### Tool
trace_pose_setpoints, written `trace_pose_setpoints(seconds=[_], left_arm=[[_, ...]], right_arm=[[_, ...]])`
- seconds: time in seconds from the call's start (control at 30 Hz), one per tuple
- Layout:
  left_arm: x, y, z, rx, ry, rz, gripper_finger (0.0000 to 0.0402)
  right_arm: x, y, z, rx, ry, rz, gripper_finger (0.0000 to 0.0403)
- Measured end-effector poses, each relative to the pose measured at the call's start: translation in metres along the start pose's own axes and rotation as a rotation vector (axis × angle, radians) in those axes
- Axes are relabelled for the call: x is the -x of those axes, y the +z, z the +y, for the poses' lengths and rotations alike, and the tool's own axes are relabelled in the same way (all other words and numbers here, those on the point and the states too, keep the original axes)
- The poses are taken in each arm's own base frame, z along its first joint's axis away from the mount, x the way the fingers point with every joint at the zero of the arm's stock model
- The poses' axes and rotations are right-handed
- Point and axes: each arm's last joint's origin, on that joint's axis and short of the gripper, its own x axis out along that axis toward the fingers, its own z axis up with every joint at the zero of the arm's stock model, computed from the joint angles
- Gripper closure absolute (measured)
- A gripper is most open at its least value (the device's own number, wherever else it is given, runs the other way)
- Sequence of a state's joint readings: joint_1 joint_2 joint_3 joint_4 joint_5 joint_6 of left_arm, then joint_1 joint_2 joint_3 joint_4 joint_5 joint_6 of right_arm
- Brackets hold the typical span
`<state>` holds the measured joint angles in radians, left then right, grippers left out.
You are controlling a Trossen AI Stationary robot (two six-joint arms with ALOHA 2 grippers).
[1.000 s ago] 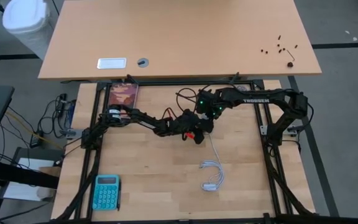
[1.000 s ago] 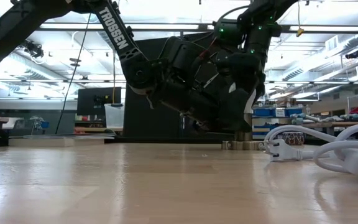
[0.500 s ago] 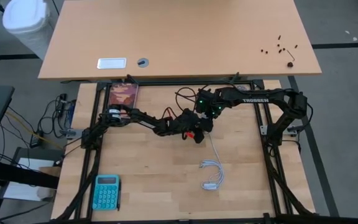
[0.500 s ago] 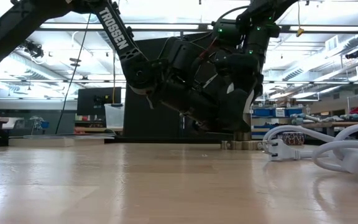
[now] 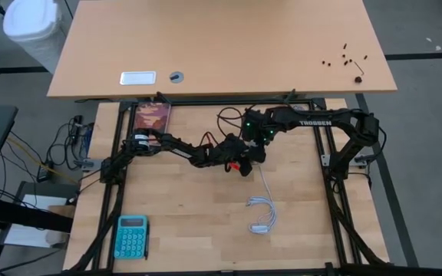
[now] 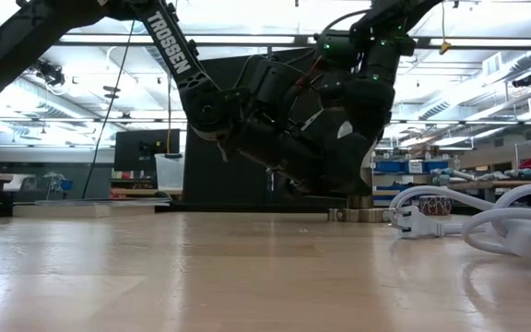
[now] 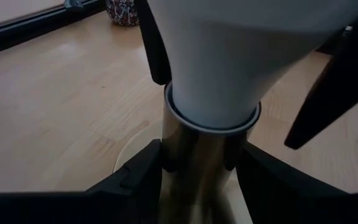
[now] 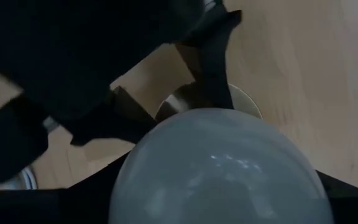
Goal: Screw lightbulb
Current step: Remove the white lightbulb from the lamp
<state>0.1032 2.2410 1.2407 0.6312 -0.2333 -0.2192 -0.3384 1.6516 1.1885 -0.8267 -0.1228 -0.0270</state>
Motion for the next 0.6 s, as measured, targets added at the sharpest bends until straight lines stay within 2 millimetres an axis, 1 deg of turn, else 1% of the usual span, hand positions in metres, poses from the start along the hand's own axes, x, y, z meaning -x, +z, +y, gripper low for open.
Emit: trace_pose_setpoints(seconds=[0.17, 0.4, 0.53, 0.6], left_arm=[[0.0000, -0.0001, -0.0003, -0.001, -0.005, 0.001, 0.0215], [0.0001, -0.0003, -0.0007, -0.002, -0.014, 0.004, 0.0215], [0.0001, -0.0003, -0.0009, 0.000, -0.022, 0.006, 0.0215], [0.0001, -0.0004, -0.0009, 0.002, -0.022, 0.006, 0.0215]], right_arm=[[0.0003, -0.0005, -0.0016, 0.178, 0.036, 0.000, 0.0145], [0.0004, -0.0008, -0.0014, 0.520, 0.046, -0.006, 0.0140], [0.0004, -0.0002, -0.0024, 0.716, 0.011, -0.003, 0.0134], [0.0005, 0.0003, -0.0028, 0.783, -0.012, 0.001, 0.0135]])
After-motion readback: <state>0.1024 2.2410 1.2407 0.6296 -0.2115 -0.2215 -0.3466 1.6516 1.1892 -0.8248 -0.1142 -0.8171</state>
